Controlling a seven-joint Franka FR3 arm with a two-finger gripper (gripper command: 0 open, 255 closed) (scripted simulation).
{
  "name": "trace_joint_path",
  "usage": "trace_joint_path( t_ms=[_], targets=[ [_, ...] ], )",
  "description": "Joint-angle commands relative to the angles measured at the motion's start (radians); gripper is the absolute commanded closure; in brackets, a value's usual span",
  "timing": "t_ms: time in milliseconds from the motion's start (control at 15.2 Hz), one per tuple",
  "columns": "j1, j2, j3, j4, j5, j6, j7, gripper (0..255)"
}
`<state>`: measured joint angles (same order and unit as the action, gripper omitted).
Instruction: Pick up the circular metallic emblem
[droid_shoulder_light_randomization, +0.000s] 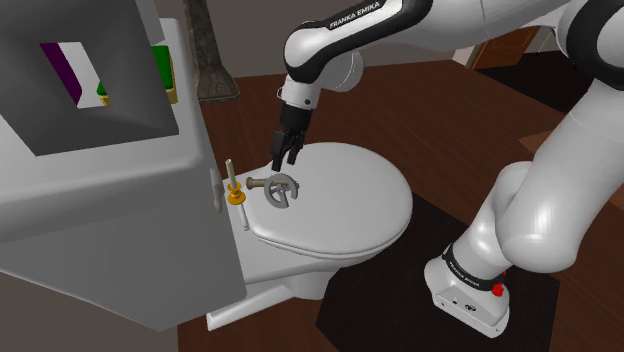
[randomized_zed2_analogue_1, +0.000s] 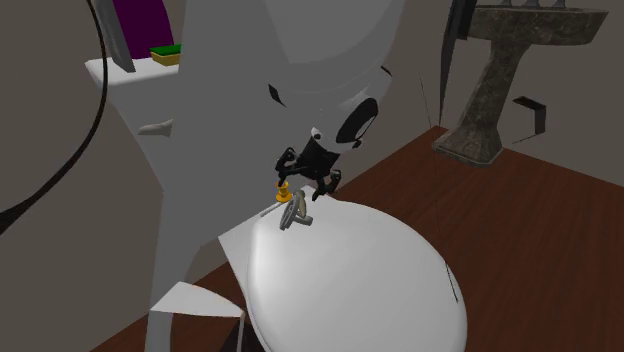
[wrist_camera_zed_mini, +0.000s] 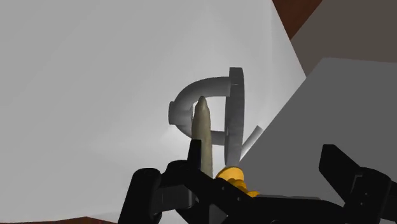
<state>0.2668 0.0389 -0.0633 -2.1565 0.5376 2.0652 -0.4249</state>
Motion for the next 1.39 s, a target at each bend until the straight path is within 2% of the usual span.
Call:
trace_joint_path(
  t_ms=[0, 462, 528, 1122, 1320],
  targets=[
    [0.003, 0.025, 0.004, -0.002, 0.019, 0.023, -0.02, 0],
    [0.005, 0.068, 0.008, -0.026, 0.045, 0.082, -0.059, 0],
    [0.005, 0.068, 0.008, -0.026, 0.045, 0.081, -0.059, 255],
    [0.005, 0.068, 0.009, -0.026, 0.045, 0.082, -0.059, 255],
    [0.004, 0.044, 0.007, -0.014, 0.031, 0.051, -0.038, 255]
  ],
)
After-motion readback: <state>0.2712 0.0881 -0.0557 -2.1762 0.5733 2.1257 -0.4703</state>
